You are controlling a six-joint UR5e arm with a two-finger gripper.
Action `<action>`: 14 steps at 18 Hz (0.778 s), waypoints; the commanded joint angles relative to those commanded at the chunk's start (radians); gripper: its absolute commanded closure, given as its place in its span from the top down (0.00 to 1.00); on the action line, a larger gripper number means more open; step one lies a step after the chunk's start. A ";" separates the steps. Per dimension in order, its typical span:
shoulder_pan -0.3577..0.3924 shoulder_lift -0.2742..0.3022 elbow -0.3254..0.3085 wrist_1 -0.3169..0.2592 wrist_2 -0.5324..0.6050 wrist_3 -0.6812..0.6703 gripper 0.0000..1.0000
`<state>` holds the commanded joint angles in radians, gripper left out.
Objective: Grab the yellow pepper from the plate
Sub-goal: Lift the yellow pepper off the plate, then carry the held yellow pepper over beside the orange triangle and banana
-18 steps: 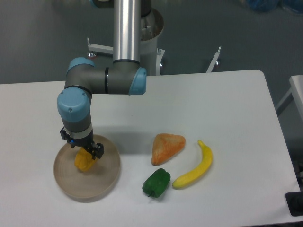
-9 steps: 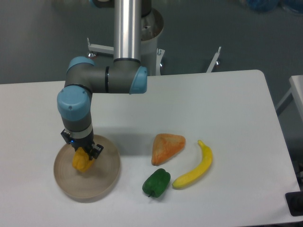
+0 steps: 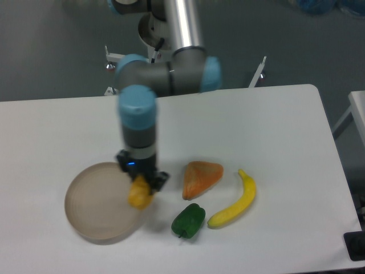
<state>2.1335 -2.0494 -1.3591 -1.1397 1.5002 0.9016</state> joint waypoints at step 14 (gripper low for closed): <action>0.143 0.003 0.018 0.008 0.098 0.192 0.39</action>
<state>2.2764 -2.0464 -1.3407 -1.1321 1.5984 1.0937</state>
